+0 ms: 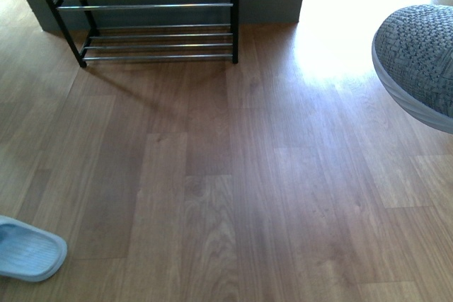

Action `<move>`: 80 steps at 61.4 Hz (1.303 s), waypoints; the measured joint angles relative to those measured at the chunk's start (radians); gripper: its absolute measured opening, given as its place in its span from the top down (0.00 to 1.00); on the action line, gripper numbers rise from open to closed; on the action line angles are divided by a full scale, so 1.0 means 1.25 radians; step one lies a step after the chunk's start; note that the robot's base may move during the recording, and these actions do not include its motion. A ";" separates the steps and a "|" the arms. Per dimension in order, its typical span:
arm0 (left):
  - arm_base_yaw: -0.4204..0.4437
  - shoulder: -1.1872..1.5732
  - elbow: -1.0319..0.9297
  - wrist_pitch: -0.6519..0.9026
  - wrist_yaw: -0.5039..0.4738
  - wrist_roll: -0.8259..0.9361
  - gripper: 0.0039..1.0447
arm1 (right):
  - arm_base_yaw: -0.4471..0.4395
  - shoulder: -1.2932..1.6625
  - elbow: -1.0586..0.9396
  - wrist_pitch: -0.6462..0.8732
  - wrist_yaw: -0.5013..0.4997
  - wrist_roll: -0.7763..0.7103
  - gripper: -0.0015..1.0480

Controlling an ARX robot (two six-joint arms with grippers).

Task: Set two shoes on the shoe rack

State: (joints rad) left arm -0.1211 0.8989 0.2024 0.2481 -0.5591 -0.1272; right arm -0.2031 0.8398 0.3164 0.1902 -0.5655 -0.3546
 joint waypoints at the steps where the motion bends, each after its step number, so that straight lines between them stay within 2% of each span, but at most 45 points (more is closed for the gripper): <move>1: 0.000 0.000 0.000 0.000 0.001 0.000 0.99 | 0.000 0.000 0.000 0.000 0.000 0.000 0.99; 80: -0.001 0.000 -0.001 0.000 0.002 0.000 0.99 | -0.001 0.001 0.000 0.000 -0.002 0.000 0.99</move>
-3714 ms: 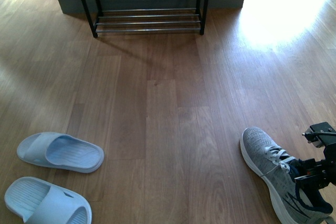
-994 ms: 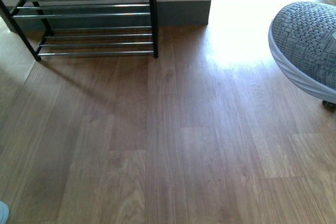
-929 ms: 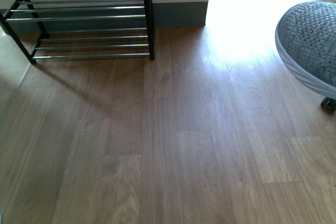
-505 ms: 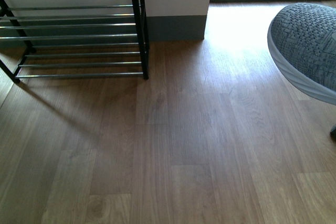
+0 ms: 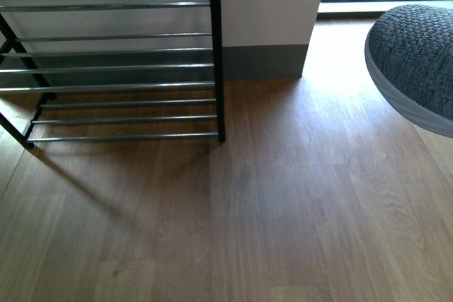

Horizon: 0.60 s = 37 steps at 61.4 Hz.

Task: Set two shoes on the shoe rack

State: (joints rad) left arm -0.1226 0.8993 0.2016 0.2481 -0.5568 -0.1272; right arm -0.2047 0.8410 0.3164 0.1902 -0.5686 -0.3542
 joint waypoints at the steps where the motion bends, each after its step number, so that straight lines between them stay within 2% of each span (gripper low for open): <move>1: 0.000 0.000 0.000 0.000 0.000 0.000 0.99 | 0.000 0.000 0.000 0.000 0.000 0.000 0.99; 37: 0.003 0.000 0.000 0.000 -0.014 0.000 0.99 | 0.004 0.001 0.000 0.000 -0.006 0.000 0.99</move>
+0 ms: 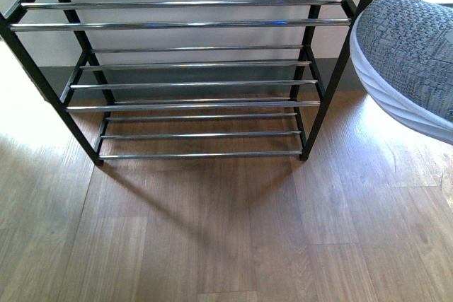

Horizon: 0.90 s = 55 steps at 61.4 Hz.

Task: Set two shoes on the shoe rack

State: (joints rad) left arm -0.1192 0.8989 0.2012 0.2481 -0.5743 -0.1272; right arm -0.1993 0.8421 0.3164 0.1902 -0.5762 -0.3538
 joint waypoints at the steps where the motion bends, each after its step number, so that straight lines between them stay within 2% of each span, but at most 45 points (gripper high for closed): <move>1: 0.000 0.000 0.000 0.000 0.000 0.000 0.99 | 0.000 0.000 0.000 0.000 -0.001 0.000 0.99; 12: -0.003 0.000 0.000 0.000 0.021 0.000 0.99 | -0.004 -0.001 0.000 0.000 0.011 -0.001 0.99; 22: -0.001 0.000 0.000 0.000 -0.001 0.000 0.99 | -0.003 -0.001 0.000 0.000 0.006 0.000 0.99; 35: -0.003 0.000 -0.001 0.000 0.022 0.000 0.99 | -0.003 -0.001 -0.001 0.000 0.005 0.000 0.99; 55: -0.003 0.000 -0.001 0.000 0.016 0.000 0.99 | -0.003 -0.001 -0.001 0.000 0.005 0.000 0.99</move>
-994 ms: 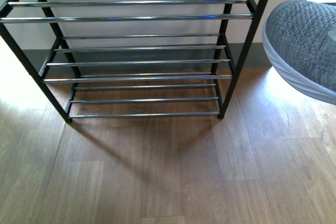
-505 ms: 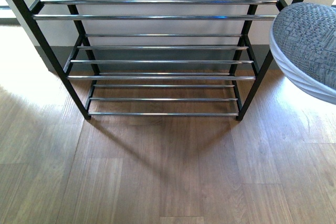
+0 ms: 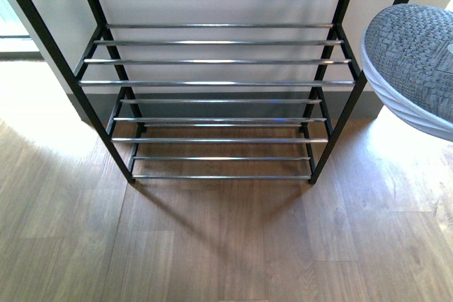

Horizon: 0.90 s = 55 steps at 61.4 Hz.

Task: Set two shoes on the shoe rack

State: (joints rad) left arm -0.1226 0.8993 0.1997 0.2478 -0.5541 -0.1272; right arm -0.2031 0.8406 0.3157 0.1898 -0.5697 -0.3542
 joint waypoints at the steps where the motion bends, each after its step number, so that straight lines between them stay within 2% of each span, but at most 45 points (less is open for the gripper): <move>1: 0.000 0.000 0.000 0.000 0.000 0.000 0.99 | 0.000 0.000 0.000 0.000 0.000 0.000 0.99; 25: 0.000 0.000 0.000 0.000 -0.005 0.000 0.99 | 0.000 0.000 0.000 0.002 -0.004 0.004 0.99; 28: 0.000 0.000 0.000 0.000 -0.005 0.000 0.99 | 0.001 0.021 -0.009 0.068 -0.065 0.063 0.99; 31: 0.000 0.000 0.000 0.000 -0.005 0.000 0.99 | 0.020 0.054 -0.005 0.127 -0.070 0.122 0.99; 37: 0.000 0.000 0.000 0.000 -0.005 0.000 0.99 | 0.104 0.151 0.054 0.180 0.020 0.235 0.99; 44: 0.000 0.000 0.000 0.000 -0.003 0.000 0.99 | 0.225 0.316 0.204 0.173 0.196 0.351 0.99; 55: 0.000 0.000 0.000 0.000 -0.003 0.000 0.99 | 0.358 0.524 0.441 0.132 0.388 0.447 0.99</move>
State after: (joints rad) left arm -0.1226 0.8989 0.1997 0.2478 -0.5583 -0.1272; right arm 0.2440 1.4960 0.8665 0.3550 -0.0853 0.2050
